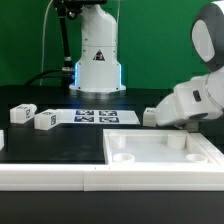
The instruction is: Assemble one leg
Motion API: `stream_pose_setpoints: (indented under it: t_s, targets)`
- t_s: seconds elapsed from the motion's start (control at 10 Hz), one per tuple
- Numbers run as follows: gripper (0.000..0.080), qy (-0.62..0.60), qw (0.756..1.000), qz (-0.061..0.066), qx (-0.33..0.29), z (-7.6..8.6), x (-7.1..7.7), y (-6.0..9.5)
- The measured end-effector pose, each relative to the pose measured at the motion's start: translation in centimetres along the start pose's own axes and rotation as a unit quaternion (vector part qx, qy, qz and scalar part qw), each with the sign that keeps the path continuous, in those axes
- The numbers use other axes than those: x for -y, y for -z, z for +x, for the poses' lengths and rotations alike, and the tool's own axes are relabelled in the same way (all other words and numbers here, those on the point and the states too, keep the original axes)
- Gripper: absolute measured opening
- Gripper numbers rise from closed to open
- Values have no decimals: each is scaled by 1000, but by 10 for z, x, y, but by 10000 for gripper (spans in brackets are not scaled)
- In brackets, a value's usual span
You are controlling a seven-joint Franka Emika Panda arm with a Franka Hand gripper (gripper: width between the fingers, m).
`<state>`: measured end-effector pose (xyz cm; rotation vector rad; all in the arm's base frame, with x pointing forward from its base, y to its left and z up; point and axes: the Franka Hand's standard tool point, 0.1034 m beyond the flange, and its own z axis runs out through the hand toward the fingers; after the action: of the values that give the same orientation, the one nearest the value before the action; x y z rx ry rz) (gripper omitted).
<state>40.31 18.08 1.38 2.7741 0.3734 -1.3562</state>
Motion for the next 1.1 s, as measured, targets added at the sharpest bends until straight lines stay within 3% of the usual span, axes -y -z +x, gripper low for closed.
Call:
stream_pose_setpoints:
  t_s: [0.3, 0.4, 0.5, 0.8, 0.9, 1.1]
  targets:
    - [291, -31, 999, 36, -6, -49, -7, 57]
    - [291, -32, 999, 35, -8, -63, -10, 69]
    - [291, -27, 999, 34, -24, -64, -11, 78]
    - [291, -28, 998, 35, -46, -57, -10, 78]
    - [291, -25, 995, 38, -89, -49, -13, 87]
    - [291, -12, 985, 45, -168, -42, -37, 118]
